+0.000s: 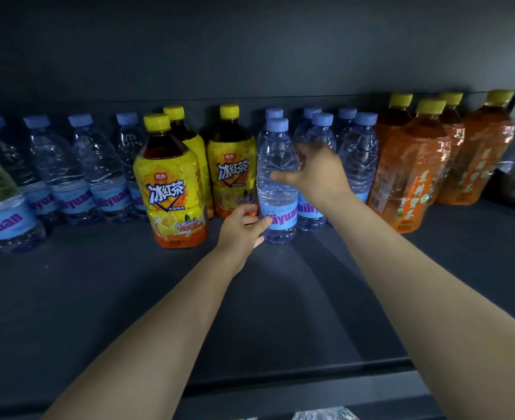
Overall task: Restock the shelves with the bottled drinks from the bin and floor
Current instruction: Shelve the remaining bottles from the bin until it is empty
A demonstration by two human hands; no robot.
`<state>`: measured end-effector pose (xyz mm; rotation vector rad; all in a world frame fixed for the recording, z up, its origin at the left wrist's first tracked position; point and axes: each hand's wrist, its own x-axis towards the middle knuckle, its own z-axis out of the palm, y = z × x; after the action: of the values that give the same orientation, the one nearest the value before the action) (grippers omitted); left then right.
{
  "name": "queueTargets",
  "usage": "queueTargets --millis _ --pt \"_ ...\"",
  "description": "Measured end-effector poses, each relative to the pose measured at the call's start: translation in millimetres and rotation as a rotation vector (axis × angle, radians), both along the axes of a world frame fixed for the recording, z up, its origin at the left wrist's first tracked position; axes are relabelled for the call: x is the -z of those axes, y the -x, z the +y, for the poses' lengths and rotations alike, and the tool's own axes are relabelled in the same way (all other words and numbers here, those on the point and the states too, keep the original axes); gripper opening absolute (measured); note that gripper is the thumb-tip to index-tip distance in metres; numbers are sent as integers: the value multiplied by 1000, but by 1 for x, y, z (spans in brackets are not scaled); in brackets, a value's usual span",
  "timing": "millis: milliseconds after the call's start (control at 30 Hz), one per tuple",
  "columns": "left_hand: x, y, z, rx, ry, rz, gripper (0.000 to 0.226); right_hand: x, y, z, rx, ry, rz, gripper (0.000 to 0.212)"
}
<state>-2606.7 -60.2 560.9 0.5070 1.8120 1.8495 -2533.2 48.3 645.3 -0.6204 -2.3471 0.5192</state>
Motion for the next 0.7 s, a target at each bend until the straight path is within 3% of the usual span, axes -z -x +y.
queueTargets --millis 700 --pt "8 11 18 -96 41 43 29 17 15 -5 155 -47 23 65"
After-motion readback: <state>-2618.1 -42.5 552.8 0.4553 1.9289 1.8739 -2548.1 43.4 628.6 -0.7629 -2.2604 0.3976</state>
